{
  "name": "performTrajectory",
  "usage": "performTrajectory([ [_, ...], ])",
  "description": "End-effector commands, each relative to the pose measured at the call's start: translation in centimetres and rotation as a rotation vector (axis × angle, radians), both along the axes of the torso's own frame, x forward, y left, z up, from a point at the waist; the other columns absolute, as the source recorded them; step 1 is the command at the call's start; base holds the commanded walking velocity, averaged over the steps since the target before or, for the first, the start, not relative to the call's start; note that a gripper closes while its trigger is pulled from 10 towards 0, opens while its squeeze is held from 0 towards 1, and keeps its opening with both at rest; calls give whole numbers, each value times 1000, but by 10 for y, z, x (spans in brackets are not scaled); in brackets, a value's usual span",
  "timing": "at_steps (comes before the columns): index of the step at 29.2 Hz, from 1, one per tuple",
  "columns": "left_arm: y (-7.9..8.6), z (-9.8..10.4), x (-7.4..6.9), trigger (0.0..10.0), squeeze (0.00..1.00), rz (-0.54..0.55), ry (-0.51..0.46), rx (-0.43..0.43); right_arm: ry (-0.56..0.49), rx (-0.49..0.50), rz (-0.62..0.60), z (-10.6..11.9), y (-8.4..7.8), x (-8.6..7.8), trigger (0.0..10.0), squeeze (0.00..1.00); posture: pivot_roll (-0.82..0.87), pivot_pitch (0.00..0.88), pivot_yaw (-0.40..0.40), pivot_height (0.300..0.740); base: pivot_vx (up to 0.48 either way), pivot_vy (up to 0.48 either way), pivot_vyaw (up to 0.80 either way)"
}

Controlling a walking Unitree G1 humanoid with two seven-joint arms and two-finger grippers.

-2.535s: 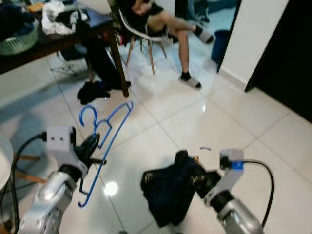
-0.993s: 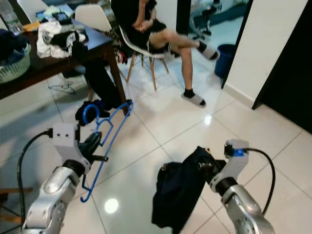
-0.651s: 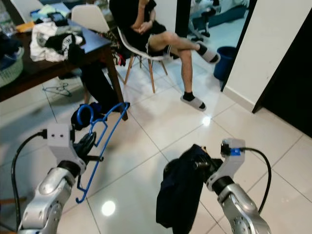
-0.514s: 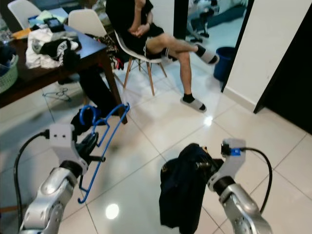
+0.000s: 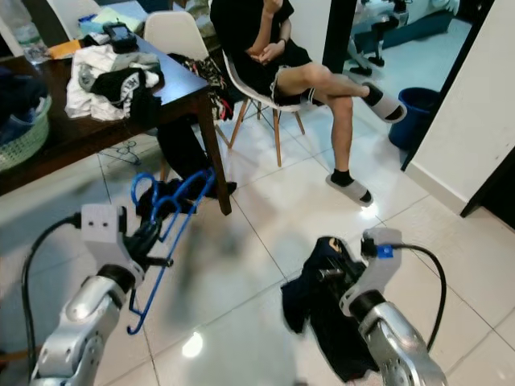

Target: Hang hanger

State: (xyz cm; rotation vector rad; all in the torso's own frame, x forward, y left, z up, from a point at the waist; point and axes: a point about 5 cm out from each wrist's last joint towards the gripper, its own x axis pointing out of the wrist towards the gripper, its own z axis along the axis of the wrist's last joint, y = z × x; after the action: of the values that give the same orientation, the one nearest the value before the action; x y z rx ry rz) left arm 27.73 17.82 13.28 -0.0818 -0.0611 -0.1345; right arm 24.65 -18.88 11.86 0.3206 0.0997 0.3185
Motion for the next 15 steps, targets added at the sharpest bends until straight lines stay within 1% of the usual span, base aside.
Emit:
performTrajectory([
  [1, 0, -4, -1, 10000, 0, -4, 17, 4, -26, 2, 4, 5, 1, -1, 10000, 0, 33, 147, 0, 740, 480, 0, 0],
  [9, -1, -4, -2, 10000, 0, -25, 19, 0, -30, 4, 3, 6, 1, 0, 10000, 0, 34, 148, 0, 740, 480, 0, 0],
  [11, -3, -3, -2, 10000, 0, -44, 17, 1, -35, 2, -1, 7, 0, 1, 10000, 0, 38, 147, 2, 740, 480, 0, 0],
  [13, -7, -2, -3, 10000, 0, -82, 7, 21, -45, -2, -13, 9, 0, 5, 10000, 0, 44, 145, -3, 740, 480, 0, 0],
  [15, -7, -2, -3, 10000, 0, -82, 7, 21, -45, -2, -13, 9, 0, 5, 10000, 0, 44, 145, -3, 740, 480, 0, 0],
])
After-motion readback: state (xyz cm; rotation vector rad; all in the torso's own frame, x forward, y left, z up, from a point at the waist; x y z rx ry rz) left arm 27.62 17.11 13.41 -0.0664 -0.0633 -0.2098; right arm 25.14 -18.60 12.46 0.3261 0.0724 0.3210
